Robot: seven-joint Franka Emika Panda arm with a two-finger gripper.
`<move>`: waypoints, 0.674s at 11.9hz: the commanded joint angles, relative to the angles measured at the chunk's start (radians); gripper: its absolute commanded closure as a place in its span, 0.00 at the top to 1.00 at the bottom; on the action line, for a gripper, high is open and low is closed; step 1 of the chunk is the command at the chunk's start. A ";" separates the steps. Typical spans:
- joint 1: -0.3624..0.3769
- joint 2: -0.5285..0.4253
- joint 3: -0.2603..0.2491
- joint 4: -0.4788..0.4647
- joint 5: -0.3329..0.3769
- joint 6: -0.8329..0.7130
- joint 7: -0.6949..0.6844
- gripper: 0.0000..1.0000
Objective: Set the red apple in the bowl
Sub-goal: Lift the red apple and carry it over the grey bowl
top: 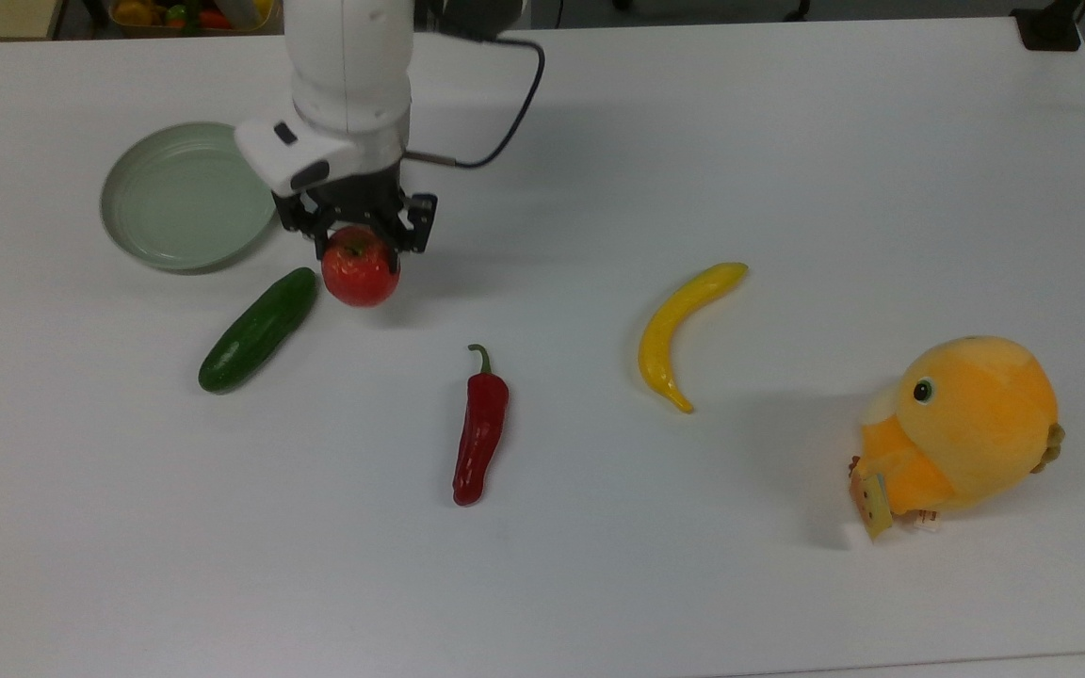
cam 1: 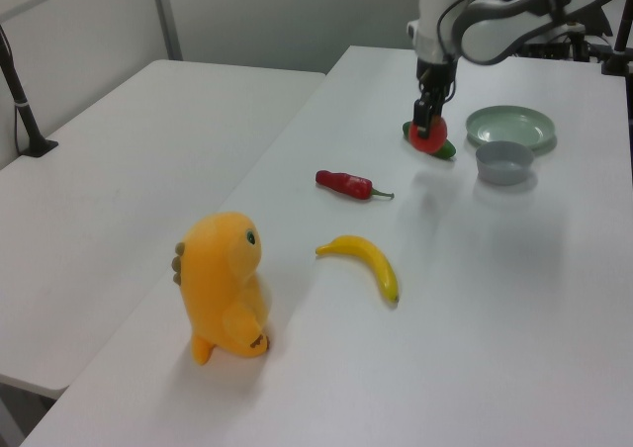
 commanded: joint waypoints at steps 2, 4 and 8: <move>-0.017 -0.248 -0.005 -0.203 0.032 -0.082 -0.176 0.18; -0.024 -0.349 -0.017 -0.323 0.035 -0.104 -0.226 0.18; -0.025 -0.322 -0.059 -0.405 0.034 -0.089 -0.310 0.18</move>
